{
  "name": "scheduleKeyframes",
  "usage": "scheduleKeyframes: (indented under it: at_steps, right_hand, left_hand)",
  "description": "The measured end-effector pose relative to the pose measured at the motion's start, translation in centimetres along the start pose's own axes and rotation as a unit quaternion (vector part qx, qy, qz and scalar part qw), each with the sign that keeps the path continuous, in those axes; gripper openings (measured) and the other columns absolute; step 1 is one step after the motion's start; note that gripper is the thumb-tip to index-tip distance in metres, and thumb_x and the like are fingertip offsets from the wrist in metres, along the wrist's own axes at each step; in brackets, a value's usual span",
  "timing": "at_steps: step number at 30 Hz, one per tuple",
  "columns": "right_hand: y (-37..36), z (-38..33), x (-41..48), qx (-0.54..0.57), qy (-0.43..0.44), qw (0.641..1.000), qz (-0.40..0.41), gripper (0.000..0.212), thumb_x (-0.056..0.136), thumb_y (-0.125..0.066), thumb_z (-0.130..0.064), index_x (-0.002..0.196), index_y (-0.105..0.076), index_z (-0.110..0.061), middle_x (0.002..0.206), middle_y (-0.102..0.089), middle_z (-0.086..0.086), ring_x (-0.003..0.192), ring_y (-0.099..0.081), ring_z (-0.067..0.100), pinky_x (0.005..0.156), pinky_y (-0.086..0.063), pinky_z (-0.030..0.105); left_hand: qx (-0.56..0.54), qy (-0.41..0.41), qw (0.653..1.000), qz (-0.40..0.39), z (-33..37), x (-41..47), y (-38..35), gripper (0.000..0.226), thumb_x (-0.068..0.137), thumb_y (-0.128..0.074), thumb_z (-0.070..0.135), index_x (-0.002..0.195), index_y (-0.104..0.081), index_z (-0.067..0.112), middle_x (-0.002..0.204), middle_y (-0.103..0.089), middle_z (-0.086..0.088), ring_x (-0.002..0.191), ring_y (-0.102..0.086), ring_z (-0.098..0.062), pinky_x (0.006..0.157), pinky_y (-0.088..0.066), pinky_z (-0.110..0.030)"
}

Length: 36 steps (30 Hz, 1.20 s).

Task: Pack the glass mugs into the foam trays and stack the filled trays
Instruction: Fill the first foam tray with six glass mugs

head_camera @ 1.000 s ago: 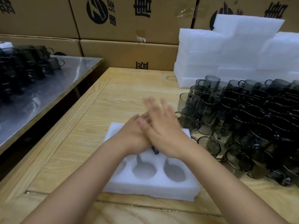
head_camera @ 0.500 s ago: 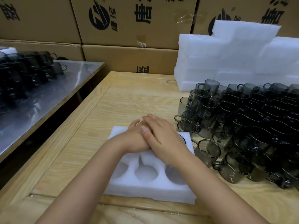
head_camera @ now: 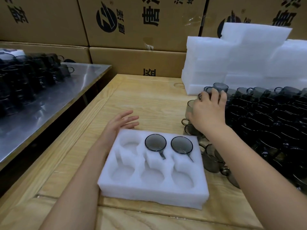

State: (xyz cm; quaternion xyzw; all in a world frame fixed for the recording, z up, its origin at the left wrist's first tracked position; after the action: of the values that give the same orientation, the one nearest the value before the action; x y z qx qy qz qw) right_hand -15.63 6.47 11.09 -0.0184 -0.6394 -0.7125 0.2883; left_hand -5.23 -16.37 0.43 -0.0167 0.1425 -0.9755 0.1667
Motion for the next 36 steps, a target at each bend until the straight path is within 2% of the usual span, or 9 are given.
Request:
scheduleKeyframes:
  at_steps: [4,8,11,16,18,22,25,32,36]
  right_hand:
    - [-1.1,-1.4,0.6,-0.04,0.061,0.996,-0.044,0.028,0.087,-0.046,-0.013,0.109,-0.063,-0.007,0.136,-0.044,0.013,0.141,-0.01,0.036,0.111,0.011,0.056]
    - [1.7,-3.5,0.6,0.173,0.117,0.977,-0.03,0.019,0.088,-0.051,-0.017,0.077,-0.065,-0.011,0.119,-0.056,0.006,0.138,-0.026,0.025,0.114,-0.002,0.045]
    - [4.9,-6.0,-0.3,0.365,0.128,0.922,-0.033,0.025,0.081,-0.064,-0.021,0.058,-0.055,-0.015,0.098,-0.058,0.002,0.101,-0.052,0.018,0.074,-0.026,0.018]
    - [6.0,-10.4,-1.0,0.48,0.099,0.866,-0.096,0.047,0.079,-0.069,-0.046,0.057,-0.041,-0.014,0.058,-0.047,-0.001,0.057,-0.046,0.014,0.055,-0.04,0.03]
    - [5.8,-11.8,-1.4,0.454,0.093,0.879,-0.113,0.047,0.076,-0.067,-0.053,0.064,-0.042,-0.015,0.063,-0.052,-0.001,0.063,-0.051,0.017,0.056,-0.041,0.033]
    - [5.0,-14.4,-2.5,0.407,0.108,0.894,-0.149,0.038,0.078,-0.061,-0.052,0.093,-0.051,-0.018,0.08,-0.054,-0.002,0.075,-0.057,0.019,0.058,-0.045,0.031]
    - [4.4,-16.0,-2.7,0.341,0.127,0.915,-0.175,0.027,0.081,-0.056,-0.044,0.074,-0.053,-0.018,0.075,-0.049,-0.001,0.076,-0.054,0.022,0.054,-0.038,0.028]
    - [2.5,-17.0,-1.5,0.259,0.096,0.937,-0.215,0.03,0.09,-0.043,-0.04,0.079,-0.05,-0.012,0.074,-0.039,0.002,0.076,-0.045,0.023,0.052,-0.032,0.029]
    - [1.3,-17.0,-1.4,0.248,0.077,0.935,-0.24,0.038,0.092,-0.039,-0.041,0.067,-0.045,-0.013,0.075,-0.046,0.003,0.063,-0.043,0.019,0.048,-0.028,0.028]
  left_hand:
    - [-0.02,-0.002,1.0,-0.011,-0.3,0.2,0.5,0.045,0.078,-0.054,0.024,0.121,-0.058,0.012,0.118,-0.066,-0.015,0.105,-0.063,-0.028,0.093,-0.046,-0.04]
    - [-0.031,-0.013,0.999,-0.037,-0.1,0.3,0.5,0.048,0.079,-0.05,0.025,0.125,-0.056,0.012,0.126,-0.062,-0.016,0.115,-0.058,-0.033,0.096,-0.043,-0.042]
    - [-0.044,-0.026,0.997,-0.061,0.4,0.0,0.2,0.056,0.075,-0.065,0.033,0.125,-0.055,0.012,0.129,-0.06,-0.014,0.121,-0.056,-0.032,0.094,-0.046,-0.04]
    - [-0.087,-0.013,0.989,-0.12,0.4,-0.5,-0.2,0.066,0.079,-0.064,0.036,0.137,-0.045,0.01,0.135,-0.056,-0.013,0.126,-0.051,-0.03,0.1,-0.043,-0.047]
    - [-0.109,0.023,0.983,-0.149,-0.1,-0.9,-0.7,0.092,0.066,-0.079,0.046,0.142,-0.042,0.009,0.137,-0.051,-0.018,0.125,-0.05,-0.036,0.101,-0.04,-0.052]
    - [-0.118,0.062,0.98,-0.15,-0.6,-1.1,-0.7,0.091,0.059,-0.077,0.064,0.13,-0.057,0.011,0.131,-0.057,-0.019,0.117,-0.056,-0.038,0.089,-0.051,-0.047]
    - [-0.109,0.055,0.982,-0.144,-0.5,-1.0,-0.5,0.086,0.062,-0.074,0.065,0.13,-0.059,0.014,0.133,-0.056,-0.016,0.121,-0.054,-0.036,0.092,-0.047,-0.045]
    - [-0.075,0.006,0.968,-0.239,0.1,-1.5,-1.7,0.045,0.07,-0.067,0.023,0.115,-0.068,0.019,0.113,-0.068,-0.007,0.104,-0.064,-0.026,0.086,-0.052,-0.036]
    - [-0.052,0.015,0.963,-0.264,-0.2,-1.7,-1.6,0.05,0.067,-0.071,0.013,0.116,-0.065,0.018,0.113,-0.067,-0.008,0.104,-0.065,-0.026,0.084,-0.053,-0.035]
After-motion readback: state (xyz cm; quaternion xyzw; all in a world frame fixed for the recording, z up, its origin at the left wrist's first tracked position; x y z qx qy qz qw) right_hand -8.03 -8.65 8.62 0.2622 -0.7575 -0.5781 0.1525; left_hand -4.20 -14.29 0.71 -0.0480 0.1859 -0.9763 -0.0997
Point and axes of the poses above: each hand's wrist, its own x-axis towards the middle knuckle, its own y-axis out of the back of the hand, z = x × y, the point moved 10 cm from there along x, towards the middle knuckle
